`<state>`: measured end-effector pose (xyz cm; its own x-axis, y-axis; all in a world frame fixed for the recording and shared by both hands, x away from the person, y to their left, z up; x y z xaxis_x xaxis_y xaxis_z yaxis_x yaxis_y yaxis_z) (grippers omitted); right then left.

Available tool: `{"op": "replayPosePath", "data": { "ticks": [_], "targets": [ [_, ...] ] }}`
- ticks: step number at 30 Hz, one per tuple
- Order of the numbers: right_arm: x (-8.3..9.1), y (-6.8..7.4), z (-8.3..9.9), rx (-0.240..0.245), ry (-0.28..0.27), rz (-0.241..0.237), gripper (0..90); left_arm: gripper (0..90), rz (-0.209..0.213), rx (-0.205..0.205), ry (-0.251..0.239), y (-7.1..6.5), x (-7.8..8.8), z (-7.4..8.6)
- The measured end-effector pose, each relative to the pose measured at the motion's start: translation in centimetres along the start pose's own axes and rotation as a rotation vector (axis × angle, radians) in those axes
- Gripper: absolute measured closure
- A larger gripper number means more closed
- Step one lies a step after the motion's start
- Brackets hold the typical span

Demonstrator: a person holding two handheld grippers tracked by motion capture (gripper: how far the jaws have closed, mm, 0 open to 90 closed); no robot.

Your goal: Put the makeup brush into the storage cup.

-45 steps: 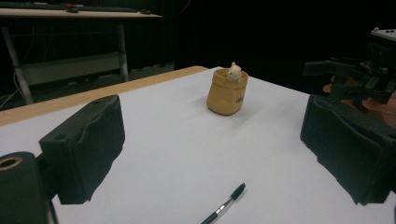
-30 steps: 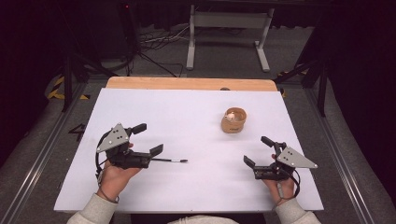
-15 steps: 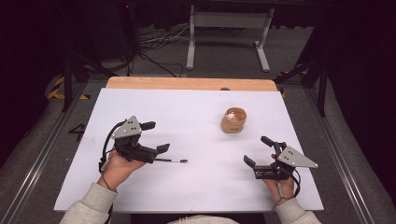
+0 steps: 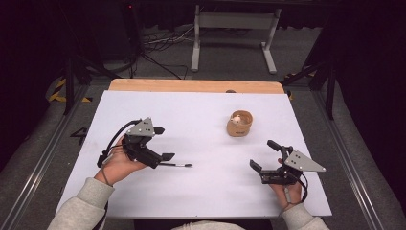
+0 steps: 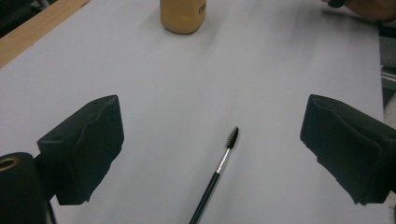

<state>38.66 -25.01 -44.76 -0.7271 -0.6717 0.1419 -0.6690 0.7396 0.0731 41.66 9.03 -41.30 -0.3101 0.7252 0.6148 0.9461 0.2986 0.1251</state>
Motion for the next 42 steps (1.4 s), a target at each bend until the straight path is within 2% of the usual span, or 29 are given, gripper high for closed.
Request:
{"op": "replayPosePath", "data": {
  "ticks": [2, 3, 8, 15, 18, 30, 42],
  "targets": [
    [0.0, 0.0, 0.0, -0.001, -0.001, -0.001, 4.7, 7.6, 0.008, 0.002, 0.013, 0.0, 0.0, 0.0],
    [0.0, 0.0, 0.0, -0.002, -0.001, -0.002, 4.7, 8.5, 0.021, -0.002, 0.043, 0.1, -0.1, 0.2],
    [0.0, 0.0, 0.0, -0.006, 0.002, -0.004, 4.6, 8.9, 0.02, 0.004, 0.106, 0.1, -0.3, 0.4],
    [-0.1, 0.0, 0.1, -0.005, 0.002, -0.005, 4.5, 8.6, 0.02, 0.004, 0.233, 0.2, -0.8, 0.7],
    [-0.1, 0.0, 0.1, -0.008, 0.003, -0.004, 4.5, 8.7, 0.018, 0.007, 0.251, 0.3, -0.9, 0.7],
    [-0.2, 0.0, 0.2, -0.012, 0.01, -0.007, 4.5, 8.6, 0.008, 0.012, 0.392, 0.2, -1.5, 1.6],
    [-0.3, 0.1, 0.3, -0.014, 0.015, -0.018, 4.3, 9.3, -0.002, -0.003, 0.471, 0.1, -2.1, 2.1]
  ]
}}
Point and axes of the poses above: each handheld gripper's, and its own axes: x roughly backward along the jaws, z roughly out of its underside, y roughly to its left, the point moved 8 cm from there along -x, roughly forward along the jaws, and after that the axes turned 8 degrees about -x, right-handed, at the moved point
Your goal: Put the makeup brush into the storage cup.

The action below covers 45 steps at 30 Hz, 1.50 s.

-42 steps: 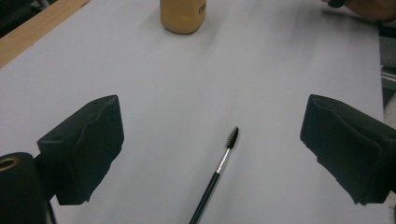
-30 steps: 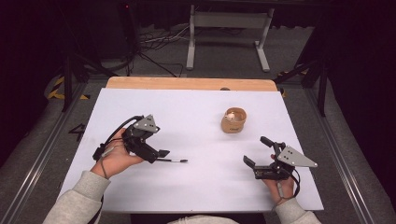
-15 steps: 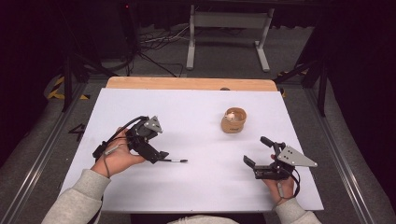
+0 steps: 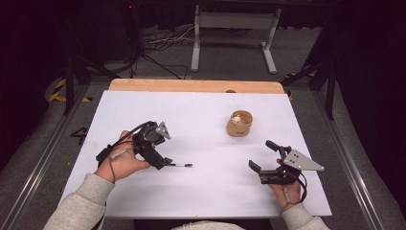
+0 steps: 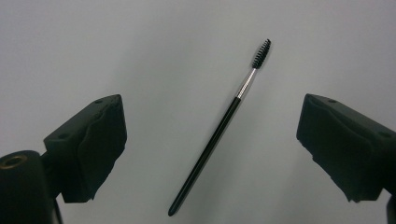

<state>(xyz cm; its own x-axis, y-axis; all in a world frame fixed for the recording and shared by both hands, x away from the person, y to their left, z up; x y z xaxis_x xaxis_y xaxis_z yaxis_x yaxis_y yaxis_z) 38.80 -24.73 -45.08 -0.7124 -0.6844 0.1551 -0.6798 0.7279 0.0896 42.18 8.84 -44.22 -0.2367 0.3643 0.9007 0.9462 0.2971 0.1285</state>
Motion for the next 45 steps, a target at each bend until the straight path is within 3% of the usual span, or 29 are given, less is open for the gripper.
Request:
{"op": "replayPosePath", "data": {
  "ticks": [21, 34, 45],
  "targets": [
    [0.0, 0.0, 0.0, -0.008, 0.0, -0.003, 4.4, 13.2, 0.051, -0.007, 0.07, -0.2, -2.3, 0.5],
    [0.1, -0.1, 0.0, -0.013, 0.0, -0.005, 4.4, 17.4, 0.065, 0.006, 0.078, -0.1, -3.6, 1.2],
    [0.0, -0.1, 0.1, -0.016, 0.001, -0.005, 4.4, 21.7, 0.072, -0.006, 0.089, -0.1, -4.4, 1.5]
  ]
}}
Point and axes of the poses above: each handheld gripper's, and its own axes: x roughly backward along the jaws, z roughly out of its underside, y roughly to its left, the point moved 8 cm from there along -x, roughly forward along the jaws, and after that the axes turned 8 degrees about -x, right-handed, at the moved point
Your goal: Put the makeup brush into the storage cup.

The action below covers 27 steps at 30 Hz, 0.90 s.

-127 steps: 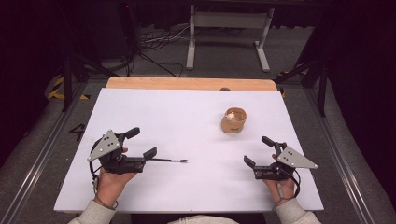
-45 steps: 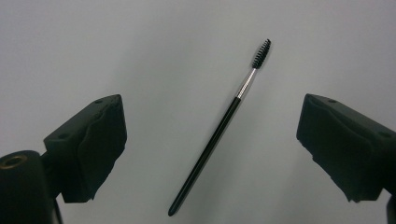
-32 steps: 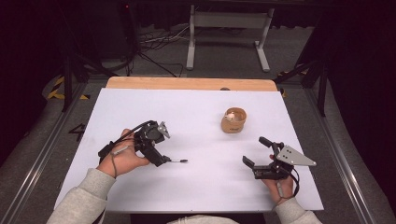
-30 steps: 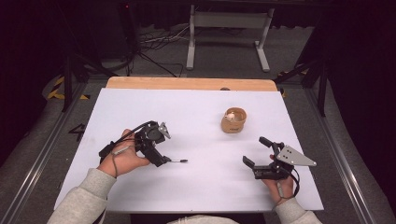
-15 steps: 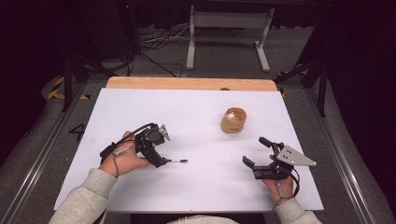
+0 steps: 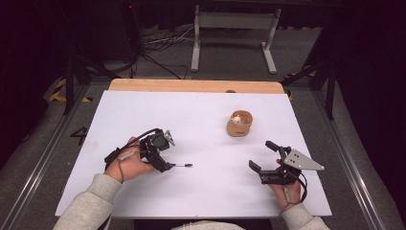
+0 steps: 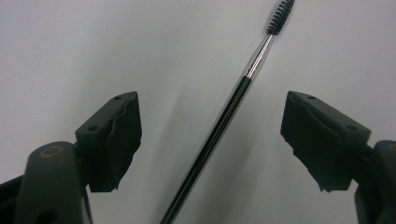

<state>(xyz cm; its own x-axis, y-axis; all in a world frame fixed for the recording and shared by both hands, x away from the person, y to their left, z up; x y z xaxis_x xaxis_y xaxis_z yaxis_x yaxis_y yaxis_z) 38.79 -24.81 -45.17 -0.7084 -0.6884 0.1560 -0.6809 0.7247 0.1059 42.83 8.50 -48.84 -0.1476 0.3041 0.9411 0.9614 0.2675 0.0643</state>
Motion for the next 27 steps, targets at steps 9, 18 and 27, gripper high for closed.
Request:
{"op": "replayPosePath", "data": {
  "ticks": [9, 18, 27],
  "targets": [
    [0.0, 0.0, 0.0, -0.002, 0.0, -0.002, 4.5, 23.4, 0.007, -0.003, 0.017, -0.1, -0.7, 0.2],
    [0.0, -0.1, 0.1, -0.009, 0.001, 0.004, 4.5, 31.2, 0.029, 0.0, 0.044, -0.2, -1.2, 0.6],
    [0.0, -0.2, 0.1, -0.012, 0.006, 0.005, 4.6, 38.3, 0.033, -0.008, 0.082, -0.2, -1.6, 0.9]
  ]
}}
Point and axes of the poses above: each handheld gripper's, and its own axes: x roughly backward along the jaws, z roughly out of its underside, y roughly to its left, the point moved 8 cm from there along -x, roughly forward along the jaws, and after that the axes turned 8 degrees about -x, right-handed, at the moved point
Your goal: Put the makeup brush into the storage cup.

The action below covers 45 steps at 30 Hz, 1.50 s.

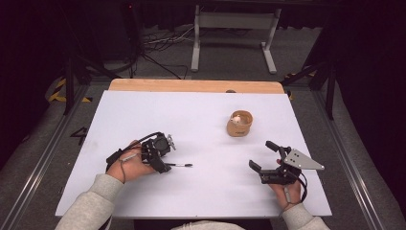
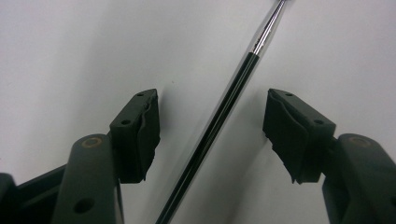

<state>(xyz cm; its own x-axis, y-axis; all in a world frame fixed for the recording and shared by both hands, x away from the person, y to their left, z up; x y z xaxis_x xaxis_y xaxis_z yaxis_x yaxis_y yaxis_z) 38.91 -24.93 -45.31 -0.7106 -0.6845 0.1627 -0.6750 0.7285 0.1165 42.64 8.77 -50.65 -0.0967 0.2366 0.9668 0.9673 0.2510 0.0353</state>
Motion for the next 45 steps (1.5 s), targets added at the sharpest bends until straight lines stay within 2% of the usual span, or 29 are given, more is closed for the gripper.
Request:
{"op": "replayPosePath", "data": {
  "ticks": [10, 17, 26, 32, 39, 43, 45],
  "targets": [
    [-0.03, 0.0, 0.07, 0.001, 0.005, 0.002, 4.8, 50.0, 0.007, -0.006, -0.003, -0.12, 0.14, -0.06],
    [-0.04, 0.01, 0.1, 0.0, 0.006, 0.001, 5.0, 66.4, 0.016, -0.025, 0.009, -0.25, 0.33, 0.05],
    [-0.07, 0.01, 0.13, 0.001, 0.007, -0.001, 5.2, 79.6, 0.008, -0.062, 0.029, -0.41, 0.42, 0.08],
    [-0.06, -0.02, 0.15, -0.001, 0.008, -0.001, 5.2, 84.0, 0.007, -0.078, 0.046, -0.48, 0.43, 0.06],
    [0.01, -0.04, 0.11, -0.002, 0.007, 0.002, 5.3, 84.7, 0.008, -0.101, 0.061, -0.65, 0.48, 0.06],
    [0.02, -0.04, 0.09, -0.001, 0.005, 0.002, 5.3, 84.8, 0.009, -0.101, 0.055, -0.63, 0.63, 0.12],
    [0.02, -0.05, 0.09, -0.002, 0.005, 0.002, 5.3, 84.9, 0.004, -0.095, 0.033, -0.55, 0.88, 0.09]
  ]
}}
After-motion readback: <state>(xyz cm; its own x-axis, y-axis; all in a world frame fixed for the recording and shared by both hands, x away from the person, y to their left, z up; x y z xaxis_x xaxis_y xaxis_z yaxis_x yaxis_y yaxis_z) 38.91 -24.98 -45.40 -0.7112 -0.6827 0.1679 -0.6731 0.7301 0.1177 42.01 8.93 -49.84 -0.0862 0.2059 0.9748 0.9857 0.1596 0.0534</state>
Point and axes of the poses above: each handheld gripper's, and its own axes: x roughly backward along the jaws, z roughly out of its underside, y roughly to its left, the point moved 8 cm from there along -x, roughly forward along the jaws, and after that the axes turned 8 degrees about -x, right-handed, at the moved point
